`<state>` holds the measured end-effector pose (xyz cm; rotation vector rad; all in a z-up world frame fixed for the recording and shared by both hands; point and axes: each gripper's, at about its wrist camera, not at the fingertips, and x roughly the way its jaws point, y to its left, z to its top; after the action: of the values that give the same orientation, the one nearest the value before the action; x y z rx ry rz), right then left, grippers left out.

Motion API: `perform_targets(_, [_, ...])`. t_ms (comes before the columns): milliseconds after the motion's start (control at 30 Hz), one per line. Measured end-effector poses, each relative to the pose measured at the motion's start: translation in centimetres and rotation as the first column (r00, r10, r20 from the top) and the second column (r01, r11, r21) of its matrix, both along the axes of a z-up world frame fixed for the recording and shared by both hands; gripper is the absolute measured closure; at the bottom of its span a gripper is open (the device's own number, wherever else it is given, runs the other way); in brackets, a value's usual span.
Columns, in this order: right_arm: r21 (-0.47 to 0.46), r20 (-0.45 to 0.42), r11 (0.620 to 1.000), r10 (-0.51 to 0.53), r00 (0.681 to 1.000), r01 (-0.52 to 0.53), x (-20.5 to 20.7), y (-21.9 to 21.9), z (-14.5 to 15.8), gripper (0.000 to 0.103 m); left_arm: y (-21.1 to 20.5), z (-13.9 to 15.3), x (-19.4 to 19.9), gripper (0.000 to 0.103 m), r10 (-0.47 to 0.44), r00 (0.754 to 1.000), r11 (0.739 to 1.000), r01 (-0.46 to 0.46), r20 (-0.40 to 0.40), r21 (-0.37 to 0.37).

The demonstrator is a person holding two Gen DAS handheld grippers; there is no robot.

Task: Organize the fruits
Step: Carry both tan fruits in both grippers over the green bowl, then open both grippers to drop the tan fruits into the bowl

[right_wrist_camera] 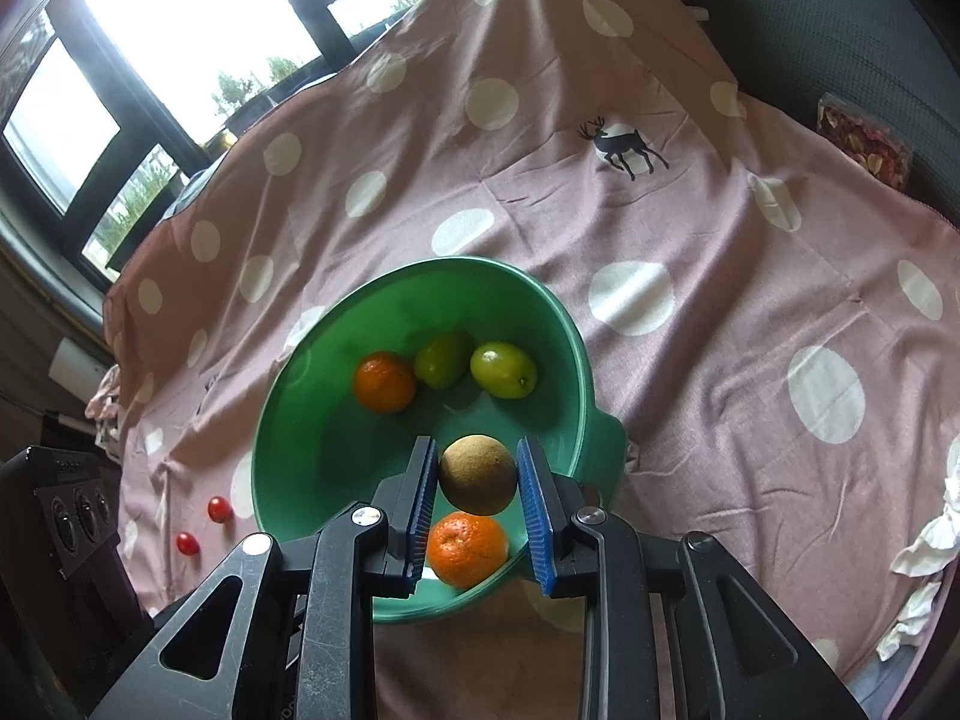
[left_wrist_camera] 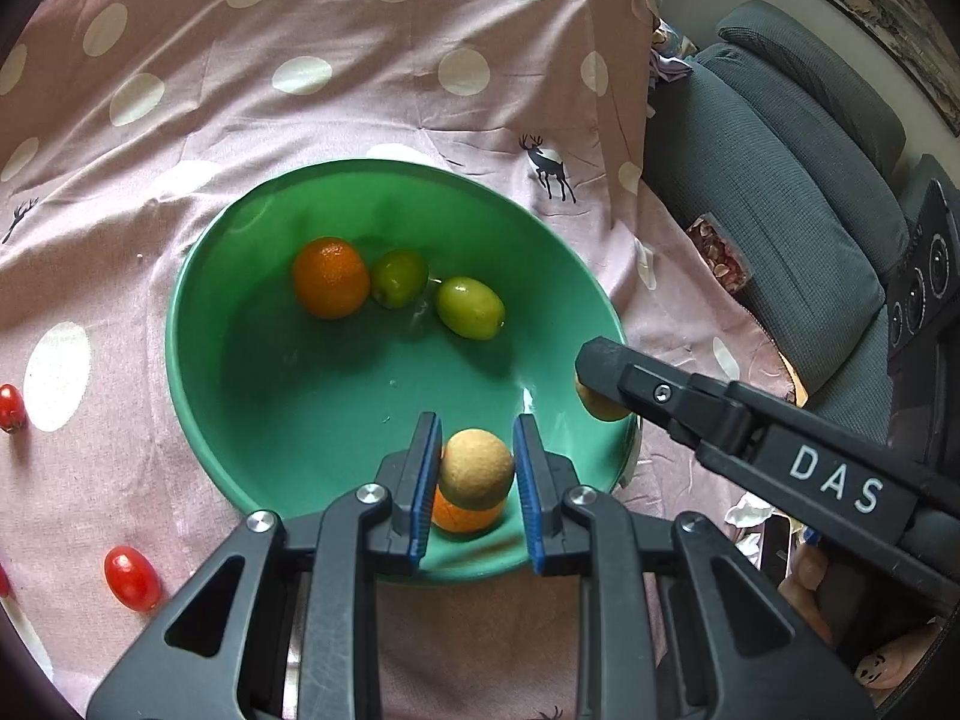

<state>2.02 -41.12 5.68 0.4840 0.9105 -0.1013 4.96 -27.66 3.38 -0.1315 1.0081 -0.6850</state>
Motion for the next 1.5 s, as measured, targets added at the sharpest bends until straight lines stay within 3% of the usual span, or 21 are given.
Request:
perform_targets(300, [-0.022,-0.02,1.0,-0.02,1.0,0.02,0.0,-0.1,-0.2,0.074,0.4,0.2,-0.4,0.077,0.001,1.0,1.0,-0.001,0.031,0.0])
perform_targets(433, [-0.005,-0.014,1.0,-0.027,1.0,0.027,-0.2,-0.2,0.0,0.071,1.6,1.2,-0.9,0.056,0.006,0.999,1.0,-0.005,0.051,-0.028])
perform_targets(467, [-0.004,-0.012,1.0,-0.029,1.0,0.029,-0.2,-0.1,0.1,0.063,1.9,1.5,-1.1,0.05,0.013,0.998,0.999,-0.011,0.062,-0.032])
perform_targets(500, [-0.007,-0.01,1.0,-0.03,1.0,0.03,-0.2,-0.1,0.1,0.056,2.4,1.9,-1.2,0.048,0.023,0.997,0.999,-0.021,0.077,-0.035])
perform_targets(700, [-0.038,0.02,0.999,-0.017,1.0,0.018,-0.7,1.1,1.2,0.055,6.7,3.7,-1.9,0.033,0.095,0.99,0.994,-0.089,0.105,-0.069])
perform_targets(833, [-0.05,0.035,0.999,0.017,0.999,-0.015,-0.6,2.7,1.9,0.053,10.5,4.5,-2.5,0.027,0.167,0.978,0.986,-0.163,0.128,-0.044])
perform_targets(900, [-0.059,0.045,0.997,0.044,0.998,-0.042,-0.6,3.7,2.2,0.044,12.5,4.6,-2.6,0.027,0.206,0.97,0.979,-0.205,0.13,-0.017])
perform_targets(1267, [-0.128,0.034,0.957,0.265,0.964,-0.259,0.4,11.6,2.3,0.044,23.6,2.3,-1.8,0.023,0.431,0.899,0.895,-0.437,0.083,0.086])
perform_targets(1500, [-0.151,-0.034,0.917,0.369,0.929,-0.37,0.8,15.6,0.6,0.044,26.5,-0.5,-1.3,0.024,0.476,0.88,0.875,-0.474,0.011,0.099])
